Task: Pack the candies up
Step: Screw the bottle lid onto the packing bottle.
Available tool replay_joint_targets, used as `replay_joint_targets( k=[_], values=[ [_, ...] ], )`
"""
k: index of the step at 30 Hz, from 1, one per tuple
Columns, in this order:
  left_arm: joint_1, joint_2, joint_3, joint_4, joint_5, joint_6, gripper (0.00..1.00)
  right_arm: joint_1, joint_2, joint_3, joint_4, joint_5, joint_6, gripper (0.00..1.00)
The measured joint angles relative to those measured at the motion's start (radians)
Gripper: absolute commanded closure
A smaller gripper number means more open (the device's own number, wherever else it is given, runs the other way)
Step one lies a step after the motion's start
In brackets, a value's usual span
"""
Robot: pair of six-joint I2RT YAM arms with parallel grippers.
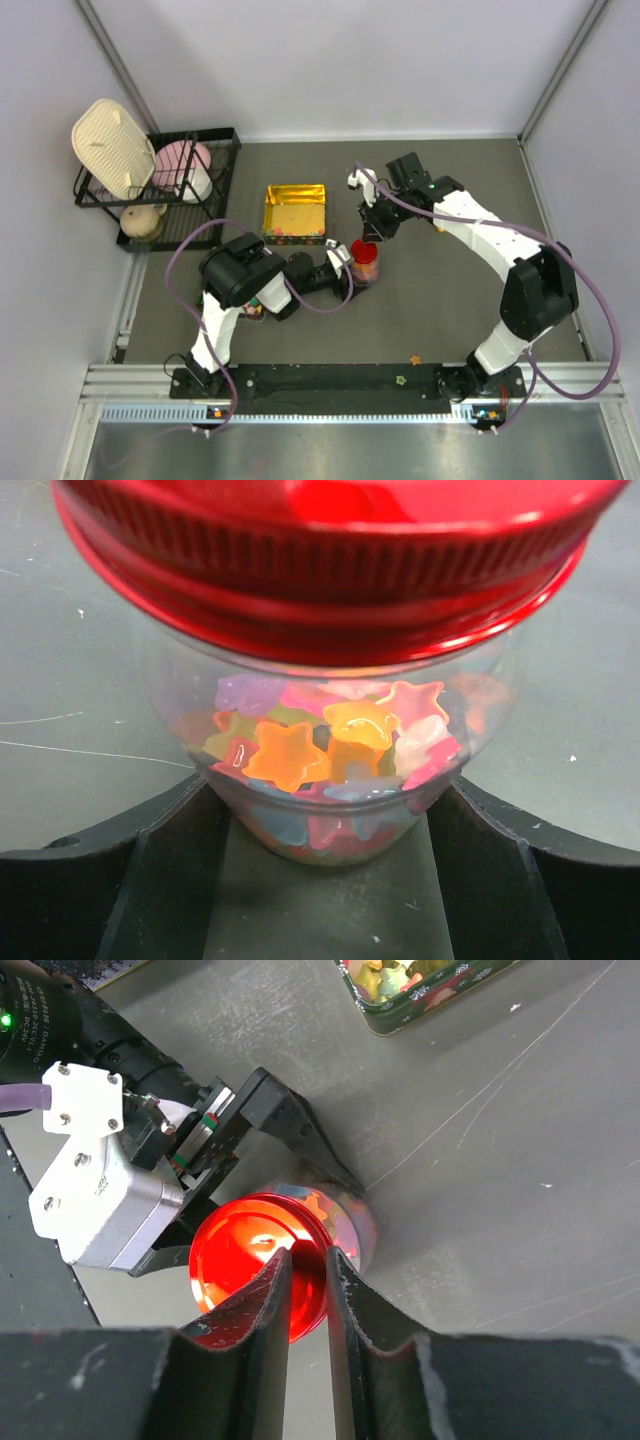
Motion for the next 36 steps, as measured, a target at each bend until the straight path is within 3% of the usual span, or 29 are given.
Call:
replay_joint_targets(
  k=[12,17,24,29,32,36],
  values=[
    [0.0,0.0,0.0,0.0,-0.003,-0.001,0.77,-0.051,-0.032,-0.042,0.008,-0.006,-0.003,0.83],
    [0.0,0.0,0.0,0.0,-0.003,-0.003,0.93,-0.058,-0.084,-0.094,0.002,-0.009,-0.01,0.82],
    [0.0,0.0,0.0,0.0,-0.003,-0.004,0.94,-0.058,-0.108,-0.107,-0.023,-0.009,-0.009,0.8],
    [0.0,0.0,0.0,0.0,-0.003,-0.005,0.94,-0.058,-0.112,-0.099,-0.05,-0.006,-0.006,0.65],
    [0.0,0.0,0.0,0.0,-0.003,-0.004,0.95,-0.058,-0.096,-0.037,-0.069,-0.002,-0.001,0.65],
    [0.0,0.0,0.0,0.0,-0.003,-0.004,0.95,-0.056,-0.056,0.06,-0.06,-0.003,0.005,0.74]
  ],
)
